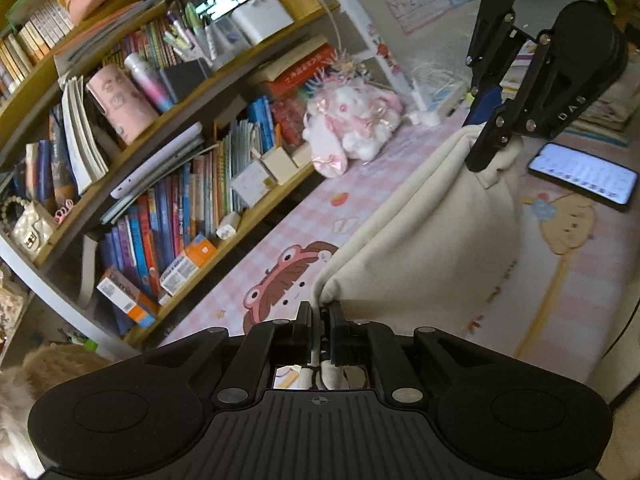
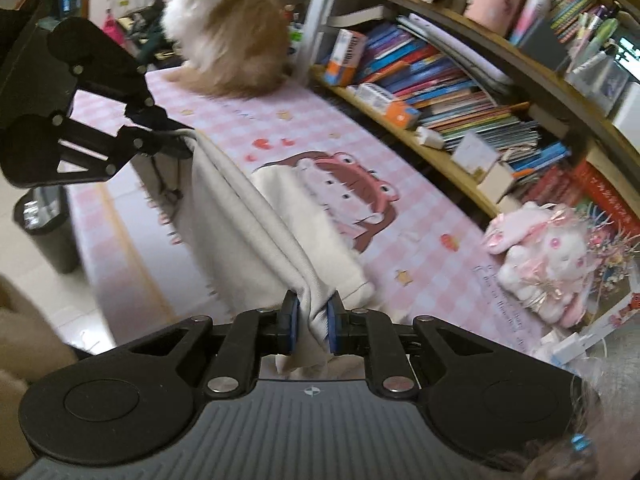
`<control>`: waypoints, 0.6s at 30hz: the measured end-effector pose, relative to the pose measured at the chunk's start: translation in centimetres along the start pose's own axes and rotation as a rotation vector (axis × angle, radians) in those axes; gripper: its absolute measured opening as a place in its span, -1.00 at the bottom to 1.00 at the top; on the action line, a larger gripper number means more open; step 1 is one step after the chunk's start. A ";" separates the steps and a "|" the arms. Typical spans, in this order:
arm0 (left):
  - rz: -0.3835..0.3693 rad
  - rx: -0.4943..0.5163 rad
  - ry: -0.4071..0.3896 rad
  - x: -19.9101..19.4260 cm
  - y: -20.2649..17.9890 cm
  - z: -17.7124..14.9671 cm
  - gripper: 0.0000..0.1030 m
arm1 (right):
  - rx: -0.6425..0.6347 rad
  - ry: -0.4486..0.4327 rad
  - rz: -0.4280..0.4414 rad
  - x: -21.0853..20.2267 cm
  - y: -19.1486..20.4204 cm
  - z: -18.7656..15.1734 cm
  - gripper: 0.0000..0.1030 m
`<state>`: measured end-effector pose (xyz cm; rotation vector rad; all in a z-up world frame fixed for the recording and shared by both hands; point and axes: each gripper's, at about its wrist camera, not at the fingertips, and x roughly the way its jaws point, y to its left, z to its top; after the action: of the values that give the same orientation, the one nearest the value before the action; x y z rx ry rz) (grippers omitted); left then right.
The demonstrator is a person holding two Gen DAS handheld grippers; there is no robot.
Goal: Fold clothes
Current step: 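Lift the held shirt end with both grippers and fold it over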
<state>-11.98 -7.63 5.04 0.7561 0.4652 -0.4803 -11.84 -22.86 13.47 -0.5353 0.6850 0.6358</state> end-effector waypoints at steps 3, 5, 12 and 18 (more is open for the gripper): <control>-0.002 -0.004 0.010 1.8 0.7 0.4 -0.78 | 0.008 0.002 -0.025 1.5 -0.7 0.5 -0.75; -0.013 0.003 0.017 2.8 1.1 0.5 -0.76 | 0.012 0.009 -0.035 2.5 -1.3 0.8 -0.75; -0.066 0.039 0.055 6.9 2.2 -0.1 -0.74 | 0.028 0.052 -0.027 6.2 -3.1 1.3 -0.75; -0.030 0.063 0.090 10.9 2.6 -0.9 -0.20 | 0.045 0.101 -0.033 9.7 -4.5 1.6 -0.75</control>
<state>-2.06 -7.93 -0.20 0.8353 0.5482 -0.4921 -2.29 -21.52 8.64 -0.5387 0.7820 0.5645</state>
